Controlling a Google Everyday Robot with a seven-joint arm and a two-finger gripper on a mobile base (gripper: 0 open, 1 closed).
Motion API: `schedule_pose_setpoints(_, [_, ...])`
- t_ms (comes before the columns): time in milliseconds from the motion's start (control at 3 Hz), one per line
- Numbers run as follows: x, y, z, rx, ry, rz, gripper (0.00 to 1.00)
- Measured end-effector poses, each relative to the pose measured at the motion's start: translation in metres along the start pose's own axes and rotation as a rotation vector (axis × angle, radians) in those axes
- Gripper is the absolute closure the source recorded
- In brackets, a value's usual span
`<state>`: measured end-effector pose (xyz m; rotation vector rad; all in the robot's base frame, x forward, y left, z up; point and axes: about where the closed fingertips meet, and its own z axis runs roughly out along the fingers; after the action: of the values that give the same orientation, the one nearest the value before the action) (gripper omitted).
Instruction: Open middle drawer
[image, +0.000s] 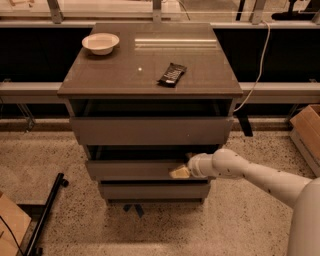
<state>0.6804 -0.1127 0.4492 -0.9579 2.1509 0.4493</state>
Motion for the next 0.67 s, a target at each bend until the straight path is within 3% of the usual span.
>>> schedule_pose_setpoints(667, [-0.0012, -0.0037, 0.0084, -0.009, 0.008, -0.009, 0.00])
